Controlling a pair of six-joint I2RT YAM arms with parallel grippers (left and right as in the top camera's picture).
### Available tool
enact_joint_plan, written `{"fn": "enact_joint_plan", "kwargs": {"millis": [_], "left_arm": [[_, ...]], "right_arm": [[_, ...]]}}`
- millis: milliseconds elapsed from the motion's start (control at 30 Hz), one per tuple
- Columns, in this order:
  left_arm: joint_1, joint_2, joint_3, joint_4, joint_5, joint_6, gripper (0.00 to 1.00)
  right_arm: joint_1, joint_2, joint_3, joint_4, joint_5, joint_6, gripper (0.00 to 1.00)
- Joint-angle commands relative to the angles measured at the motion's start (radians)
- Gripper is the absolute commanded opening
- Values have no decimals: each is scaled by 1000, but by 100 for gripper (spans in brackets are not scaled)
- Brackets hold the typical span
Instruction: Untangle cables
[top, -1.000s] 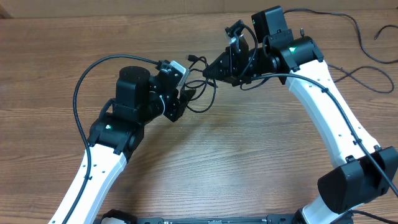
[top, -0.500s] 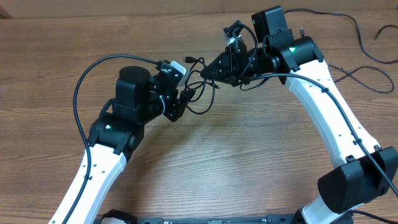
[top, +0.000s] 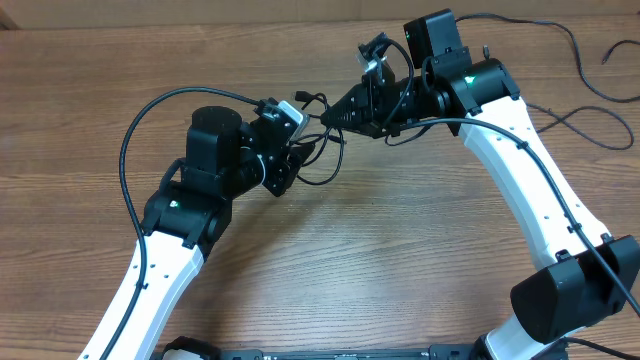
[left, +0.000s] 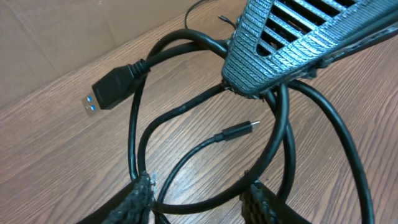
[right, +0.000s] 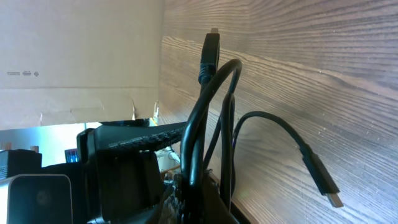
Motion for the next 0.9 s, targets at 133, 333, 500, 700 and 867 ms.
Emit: {"fn": "enact_joint_plan", "kwargs": {"millis": [133,333,500,700,867], "left_arm": [[3,-14,19,50,31,19,41],[3,-14,19,61,65,19,29],[3,-14,19,63,66,19,4],[3,-14,19,81,69,-22,4],[4,-14,19,130,56,-122,4]], "right_arm": [[5,-14,13,3,-68,3,4],[5,-14,13,1,-95,3,4],[5,-14,13,1,-96,3,4],[5,-14,13,0,-97,3,4],[5,-14,13,2,-68,-1,5]]}}
